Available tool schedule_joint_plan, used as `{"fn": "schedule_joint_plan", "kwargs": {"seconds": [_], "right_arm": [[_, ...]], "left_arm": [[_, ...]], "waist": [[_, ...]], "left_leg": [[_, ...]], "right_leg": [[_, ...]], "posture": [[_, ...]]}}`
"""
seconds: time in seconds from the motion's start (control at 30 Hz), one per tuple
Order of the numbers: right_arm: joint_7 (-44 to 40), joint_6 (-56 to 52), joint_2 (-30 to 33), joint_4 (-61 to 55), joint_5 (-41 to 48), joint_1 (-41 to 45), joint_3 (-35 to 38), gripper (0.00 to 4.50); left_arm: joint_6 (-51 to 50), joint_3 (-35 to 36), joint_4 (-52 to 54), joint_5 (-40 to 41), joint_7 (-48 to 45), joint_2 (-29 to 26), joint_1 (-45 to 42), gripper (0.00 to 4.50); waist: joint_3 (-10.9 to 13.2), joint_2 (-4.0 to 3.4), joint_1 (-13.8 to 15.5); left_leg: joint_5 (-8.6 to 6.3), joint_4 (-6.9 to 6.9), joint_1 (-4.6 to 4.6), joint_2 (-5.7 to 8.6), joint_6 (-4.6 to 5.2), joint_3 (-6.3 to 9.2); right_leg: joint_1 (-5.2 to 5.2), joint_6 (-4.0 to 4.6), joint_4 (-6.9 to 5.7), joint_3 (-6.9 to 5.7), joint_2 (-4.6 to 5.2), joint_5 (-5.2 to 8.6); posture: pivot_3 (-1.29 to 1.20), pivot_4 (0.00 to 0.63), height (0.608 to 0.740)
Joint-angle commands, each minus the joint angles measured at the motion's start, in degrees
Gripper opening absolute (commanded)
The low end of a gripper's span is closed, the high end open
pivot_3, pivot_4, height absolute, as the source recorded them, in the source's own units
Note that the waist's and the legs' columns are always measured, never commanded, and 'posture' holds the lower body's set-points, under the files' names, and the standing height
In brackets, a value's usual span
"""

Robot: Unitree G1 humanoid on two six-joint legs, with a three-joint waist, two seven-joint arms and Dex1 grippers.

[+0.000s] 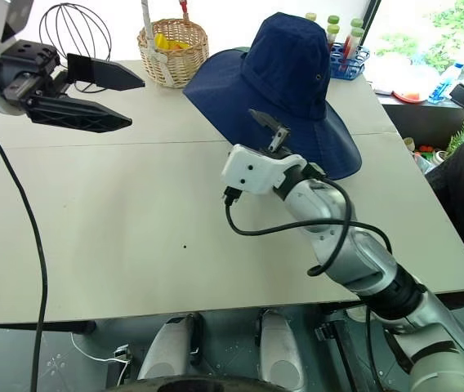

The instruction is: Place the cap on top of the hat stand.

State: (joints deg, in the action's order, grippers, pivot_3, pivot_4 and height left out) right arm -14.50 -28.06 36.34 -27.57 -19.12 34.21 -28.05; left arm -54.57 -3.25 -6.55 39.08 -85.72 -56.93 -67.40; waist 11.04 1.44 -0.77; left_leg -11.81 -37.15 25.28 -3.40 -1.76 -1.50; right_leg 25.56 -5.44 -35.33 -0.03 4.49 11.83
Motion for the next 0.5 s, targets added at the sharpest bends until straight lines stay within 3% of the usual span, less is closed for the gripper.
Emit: {"fn": "schedule_joint_plan", "kwargs": {"seconds": [0.03,0.3,0.33,0.5], "right_arm": [[0.18,3.48,-1.98,3.81,-4.76,1.56,0.47,4.5],[-1.28,7.78,-5.72,9.08,-10.57,2.87,1.64,4.5],[-1.59,7.96,-6.0,9.07,-10.89,2.69,1.91,3.97],[-3.5,9.23,-6.05,8.37,-11.73,1.37,3.14,2.14]], "left_arm": [[2.36,1.74,0.43,-1.91,0.56,-1.76,-0.2,4.32],[7.85,5.3,-3.97,-7.74,6.79,-4.42,1.65,4.32],[8.18,5.9,-4.49,-8.13,7.36,-4.88,2.07,4.39],[7.64,7.84,-5.46,-8.42,9.14,-6.24,3.16,4.39]], "waist": [[0.0,0.0,0.07],[0.0,0.0,-0.13],[0.0,0.0,-0.22],[0.0,0.0,-0.01]], "left_leg": [[0.0,0.0,0.0,0.0,0.0,0.0],[0.0,0.0,-0.01,0.0,0.0,0.0],[0.0,0.01,-0.01,0.0,0.0,0.0],[0.0,0.0,0.0,-0.01,0.0,0.0]], "right_leg": [[0.0,0.0,0.0,0.0,0.0,0.0],[0.01,-0.01,-0.08,0.0,-0.01,0.0],[0.03,-0.02,-0.1,0.0,-0.01,0.0],[0.04,-0.02,-0.11,0.0,-0.01,0.0]], "posture": [[0.0,0.15,0.74],[0.0,0.15,0.74],[0.0,0.15,0.74],[0.0,0.15,0.74]]}}
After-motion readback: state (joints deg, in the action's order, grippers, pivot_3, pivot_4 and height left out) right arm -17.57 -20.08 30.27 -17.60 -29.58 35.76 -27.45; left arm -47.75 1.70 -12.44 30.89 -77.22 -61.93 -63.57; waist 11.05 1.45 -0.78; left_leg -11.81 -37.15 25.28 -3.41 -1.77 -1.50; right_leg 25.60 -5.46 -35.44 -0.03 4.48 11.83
